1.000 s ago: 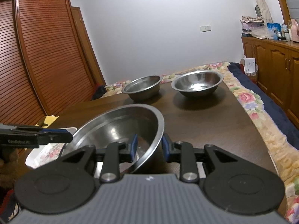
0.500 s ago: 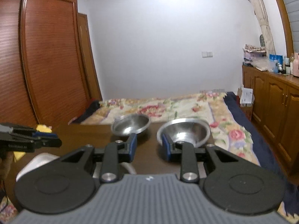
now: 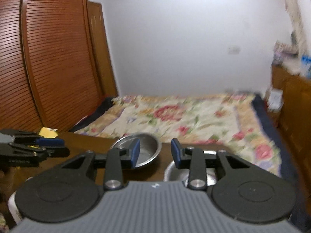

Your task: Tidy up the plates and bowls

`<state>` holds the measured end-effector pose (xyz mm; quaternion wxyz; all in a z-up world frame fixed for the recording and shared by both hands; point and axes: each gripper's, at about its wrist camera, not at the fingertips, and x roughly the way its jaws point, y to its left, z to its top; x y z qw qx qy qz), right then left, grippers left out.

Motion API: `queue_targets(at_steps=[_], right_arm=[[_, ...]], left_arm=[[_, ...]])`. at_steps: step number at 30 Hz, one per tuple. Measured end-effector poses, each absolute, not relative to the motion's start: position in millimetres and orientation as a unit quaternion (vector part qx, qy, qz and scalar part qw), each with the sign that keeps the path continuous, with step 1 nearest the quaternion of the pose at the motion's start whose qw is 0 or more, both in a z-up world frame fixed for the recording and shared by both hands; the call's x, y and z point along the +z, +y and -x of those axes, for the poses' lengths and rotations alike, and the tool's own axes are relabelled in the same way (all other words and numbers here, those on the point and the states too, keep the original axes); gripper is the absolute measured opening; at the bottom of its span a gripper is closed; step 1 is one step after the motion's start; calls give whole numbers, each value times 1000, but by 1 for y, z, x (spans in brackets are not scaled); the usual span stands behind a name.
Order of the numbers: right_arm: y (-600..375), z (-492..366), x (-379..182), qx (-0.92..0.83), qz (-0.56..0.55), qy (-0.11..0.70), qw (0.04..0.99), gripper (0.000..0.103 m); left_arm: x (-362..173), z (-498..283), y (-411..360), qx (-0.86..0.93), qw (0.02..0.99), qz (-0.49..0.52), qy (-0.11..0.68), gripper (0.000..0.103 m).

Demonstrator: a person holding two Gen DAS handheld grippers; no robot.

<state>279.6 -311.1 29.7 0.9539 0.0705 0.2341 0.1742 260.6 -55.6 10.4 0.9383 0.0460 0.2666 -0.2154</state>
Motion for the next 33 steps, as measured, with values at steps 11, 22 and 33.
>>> queue_targets(at_steps=[11, 22, 33], right_arm=[[-276, -344, 1, 190, -32, 316, 929, 37], [-263, -366, -13, 175, -23, 354, 919, 37], [-257, -376, -15, 179, -24, 365, 913, 37]], left_arm=[[-9, -313, -61, -205, 933, -13, 295, 40], [-31, -345, -70, -191, 924, -24, 330, 40], [-41, -349, -66, -197, 913, -18, 356, 39]])
